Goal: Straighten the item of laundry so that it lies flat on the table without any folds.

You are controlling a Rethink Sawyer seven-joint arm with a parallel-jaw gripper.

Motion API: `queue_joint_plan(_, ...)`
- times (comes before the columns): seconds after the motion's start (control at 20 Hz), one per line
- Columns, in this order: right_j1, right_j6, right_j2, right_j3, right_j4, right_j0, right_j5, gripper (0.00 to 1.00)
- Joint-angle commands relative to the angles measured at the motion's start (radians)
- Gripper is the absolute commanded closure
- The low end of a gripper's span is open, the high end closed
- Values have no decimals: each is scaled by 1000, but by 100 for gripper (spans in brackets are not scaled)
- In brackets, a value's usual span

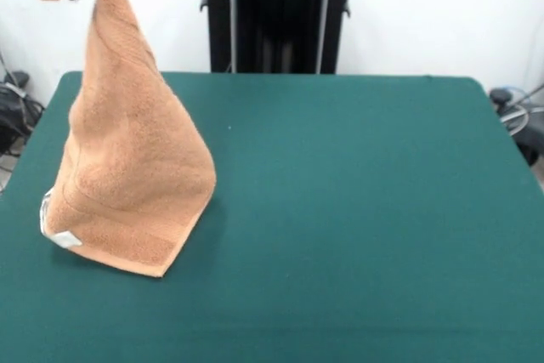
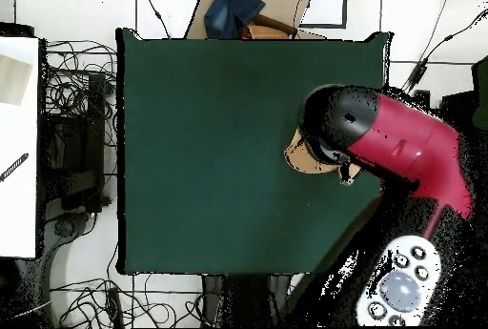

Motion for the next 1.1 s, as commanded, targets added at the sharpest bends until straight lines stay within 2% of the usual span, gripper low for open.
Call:
queue_joint_plan(0.05,35,292,86,187,32,94,-139,100)
queue_joint_plan(0.4,87,384,40,195,81,167,-184,100)
queue_joint_plan(1.1,128,387,18,193,122,187,-230,100)
